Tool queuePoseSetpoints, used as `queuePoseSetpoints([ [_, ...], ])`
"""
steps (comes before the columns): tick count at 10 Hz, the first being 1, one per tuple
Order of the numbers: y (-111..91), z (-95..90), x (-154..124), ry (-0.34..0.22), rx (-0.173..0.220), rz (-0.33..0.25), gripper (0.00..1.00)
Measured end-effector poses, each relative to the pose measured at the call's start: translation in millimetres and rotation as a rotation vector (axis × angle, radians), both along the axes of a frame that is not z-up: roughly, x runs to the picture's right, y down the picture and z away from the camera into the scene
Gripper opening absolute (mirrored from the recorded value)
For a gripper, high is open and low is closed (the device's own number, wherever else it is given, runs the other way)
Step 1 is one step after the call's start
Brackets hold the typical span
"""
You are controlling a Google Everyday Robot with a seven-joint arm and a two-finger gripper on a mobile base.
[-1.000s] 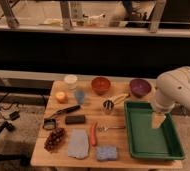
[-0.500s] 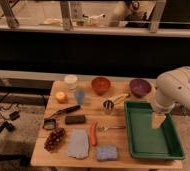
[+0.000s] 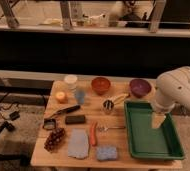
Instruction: Stack cups on top of each other
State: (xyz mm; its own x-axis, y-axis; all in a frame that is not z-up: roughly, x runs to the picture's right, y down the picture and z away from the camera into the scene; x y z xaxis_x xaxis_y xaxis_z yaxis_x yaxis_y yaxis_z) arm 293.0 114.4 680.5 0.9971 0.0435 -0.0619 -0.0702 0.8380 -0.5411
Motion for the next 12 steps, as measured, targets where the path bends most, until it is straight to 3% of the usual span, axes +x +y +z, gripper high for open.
queuePoseSetpoints([
  [7, 0.5, 0.0, 0.5, 0.0, 0.0, 0.001, 0.8],
  [9, 1.2, 8.4, -1.2, -0.069, 0.025, 0.004, 0.8],
  [12, -5.4, 17.4, -14.7, -0.129, 0.048, -0.012, 0.8],
])
